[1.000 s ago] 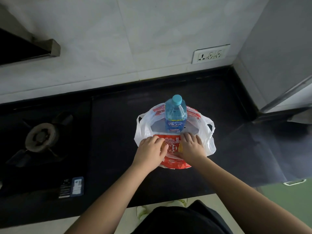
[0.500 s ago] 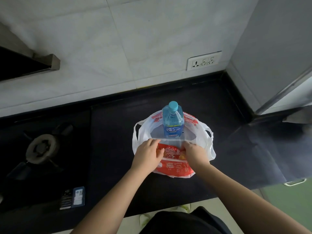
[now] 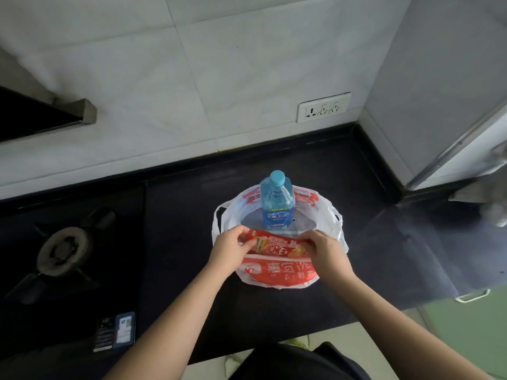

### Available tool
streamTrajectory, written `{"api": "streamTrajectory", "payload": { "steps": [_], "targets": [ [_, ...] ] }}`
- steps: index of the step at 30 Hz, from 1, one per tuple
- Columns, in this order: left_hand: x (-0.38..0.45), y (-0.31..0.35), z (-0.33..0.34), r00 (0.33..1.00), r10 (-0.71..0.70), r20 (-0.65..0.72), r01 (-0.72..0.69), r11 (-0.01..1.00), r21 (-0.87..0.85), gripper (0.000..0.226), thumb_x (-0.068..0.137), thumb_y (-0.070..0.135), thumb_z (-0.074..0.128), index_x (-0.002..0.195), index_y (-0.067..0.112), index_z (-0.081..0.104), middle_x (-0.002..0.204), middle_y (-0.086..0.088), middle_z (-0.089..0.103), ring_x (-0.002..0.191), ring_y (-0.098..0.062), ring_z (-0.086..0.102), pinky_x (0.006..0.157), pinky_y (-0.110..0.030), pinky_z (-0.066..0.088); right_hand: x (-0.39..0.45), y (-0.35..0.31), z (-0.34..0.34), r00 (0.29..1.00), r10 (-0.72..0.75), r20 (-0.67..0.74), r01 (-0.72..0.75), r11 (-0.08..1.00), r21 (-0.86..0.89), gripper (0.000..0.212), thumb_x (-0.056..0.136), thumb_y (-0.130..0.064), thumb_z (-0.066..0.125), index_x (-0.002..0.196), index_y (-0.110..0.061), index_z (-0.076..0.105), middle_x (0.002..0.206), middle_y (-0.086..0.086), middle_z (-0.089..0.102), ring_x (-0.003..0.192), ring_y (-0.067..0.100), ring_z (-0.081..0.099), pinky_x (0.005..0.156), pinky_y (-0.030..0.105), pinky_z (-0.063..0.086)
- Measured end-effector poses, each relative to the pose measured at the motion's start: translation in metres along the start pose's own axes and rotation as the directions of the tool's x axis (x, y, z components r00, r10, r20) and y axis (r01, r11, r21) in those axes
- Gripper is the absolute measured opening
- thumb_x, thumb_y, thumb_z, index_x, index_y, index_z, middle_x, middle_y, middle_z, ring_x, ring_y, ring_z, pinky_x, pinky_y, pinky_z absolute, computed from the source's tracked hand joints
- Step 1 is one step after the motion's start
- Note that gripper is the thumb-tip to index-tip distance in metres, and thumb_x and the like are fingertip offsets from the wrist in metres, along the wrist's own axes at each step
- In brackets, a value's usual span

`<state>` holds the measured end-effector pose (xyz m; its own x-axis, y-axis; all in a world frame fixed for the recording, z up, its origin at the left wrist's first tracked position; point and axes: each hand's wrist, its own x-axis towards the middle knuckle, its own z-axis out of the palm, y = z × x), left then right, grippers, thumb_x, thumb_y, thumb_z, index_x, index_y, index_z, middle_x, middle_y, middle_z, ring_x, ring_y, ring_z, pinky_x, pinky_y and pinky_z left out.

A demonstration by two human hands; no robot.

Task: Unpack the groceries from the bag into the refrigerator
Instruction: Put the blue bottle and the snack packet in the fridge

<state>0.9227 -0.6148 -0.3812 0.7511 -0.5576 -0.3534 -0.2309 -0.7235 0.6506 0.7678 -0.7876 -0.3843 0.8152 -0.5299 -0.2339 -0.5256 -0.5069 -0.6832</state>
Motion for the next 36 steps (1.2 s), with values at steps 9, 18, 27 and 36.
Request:
{"api": "streamTrajectory", "payload": {
  "steps": [9, 18, 27, 36],
  "targets": [
    [-0.010, 0.036, -0.014, 0.945, 0.326, 0.032, -0.326, 0.945, 0.005, 0.011, 0.088, 0.023, 0.070, 0.099, 0.024, 0.070, 0.094, 0.017, 0.067, 0.090, 0.002, 0.062, 0.078, -0.012, 0.046, 0.007, -0.018, -0.011, 0.966, -0.135, 0.219, 0.145, 0.989, -0.029, 0.040, 0.088, -0.038, 0.066, 0.125, -0.026, 0.057, 0.116, -0.011, 0.065, 0.104, 0.009, 0.064, 0.083, 0.012, 0.044],
    [-0.008, 0.056, -0.010, 0.899, 0.199, -0.390, -0.288, 0.940, -0.185, 0.022, 0.097, 0.036, 0.050, 0.114, 0.024, 0.057, 0.103, 0.022, 0.055, 0.094, 0.015, 0.053, 0.071, 0.001, 0.041, -0.004, -0.016, -0.023, 0.995, -0.019, 0.102, 0.003, 0.988, 0.157, 0.034, 0.091, -0.031, 0.062, 0.123, -0.020, 0.063, 0.104, -0.016, 0.065, 0.087, 0.007, 0.066, 0.068, 0.004, 0.046],
    [0.029, 0.056, 0.055, 0.973, -0.175, -0.153, 0.084, 0.878, -0.471, 0.061, 0.089, 0.023, 0.069, 0.140, 0.024, 0.035, 0.124, 0.007, 0.054, 0.113, -0.013, 0.057, 0.075, -0.015, 0.043, -0.007, -0.007, -0.046, 0.969, 0.245, -0.001, -0.198, 0.787, 0.584, 0.015, 0.088, -0.029, 0.068, 0.102, -0.025, 0.066, 0.096, -0.010, 0.073, 0.080, 0.004, 0.071, 0.067, 0.019, 0.057],
    [0.049, 0.067, 0.094, 0.926, -0.205, -0.316, -0.021, 0.809, -0.588, 0.084, 0.074, 0.038, 0.081, 0.138, 0.031, 0.028, 0.130, 0.009, 0.050, 0.113, -0.010, 0.055, 0.088, -0.022, 0.051, -0.011, -0.004, -0.053, 0.938, 0.347, -0.013, -0.251, 0.704, 0.664, 0.022, 0.086, -0.034, 0.067, 0.106, -0.025, 0.063, 0.094, -0.013, 0.072, 0.076, 0.004, 0.071, 0.056, 0.018, 0.054]
  ]
}}
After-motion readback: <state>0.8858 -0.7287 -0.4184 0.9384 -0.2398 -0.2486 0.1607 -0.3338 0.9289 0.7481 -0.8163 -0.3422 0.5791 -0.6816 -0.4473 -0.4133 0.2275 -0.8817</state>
